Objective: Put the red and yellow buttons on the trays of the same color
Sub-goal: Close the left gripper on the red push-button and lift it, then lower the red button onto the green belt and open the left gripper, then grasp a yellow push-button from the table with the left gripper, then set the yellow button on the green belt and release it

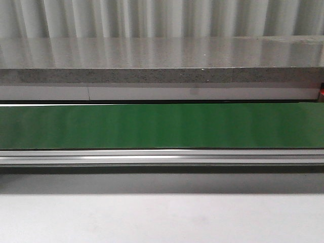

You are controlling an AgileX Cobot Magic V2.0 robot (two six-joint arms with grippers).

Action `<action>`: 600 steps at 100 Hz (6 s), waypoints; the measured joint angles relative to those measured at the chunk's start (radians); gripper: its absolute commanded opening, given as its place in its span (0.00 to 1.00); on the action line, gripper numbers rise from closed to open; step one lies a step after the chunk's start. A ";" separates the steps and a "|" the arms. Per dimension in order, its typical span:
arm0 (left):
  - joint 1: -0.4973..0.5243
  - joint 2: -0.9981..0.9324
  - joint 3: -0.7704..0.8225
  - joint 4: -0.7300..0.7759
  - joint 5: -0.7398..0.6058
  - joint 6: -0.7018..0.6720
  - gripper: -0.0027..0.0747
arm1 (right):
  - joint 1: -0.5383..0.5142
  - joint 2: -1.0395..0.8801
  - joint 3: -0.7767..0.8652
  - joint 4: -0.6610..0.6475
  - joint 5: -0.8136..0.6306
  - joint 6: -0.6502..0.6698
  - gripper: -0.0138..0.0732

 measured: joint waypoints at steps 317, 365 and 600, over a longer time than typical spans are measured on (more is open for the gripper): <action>0.183 0.133 -0.103 -0.150 0.147 0.340 0.82 | 0.000 0.000 0.000 0.000 0.000 0.000 0.08; 0.221 0.311 -0.255 -0.151 0.140 0.340 0.82 | 0.000 0.000 0.000 0.000 0.000 0.000 0.08; -0.137 0.046 -0.155 -0.176 0.312 0.400 0.79 | 0.000 0.000 0.000 0.000 0.000 0.000 0.08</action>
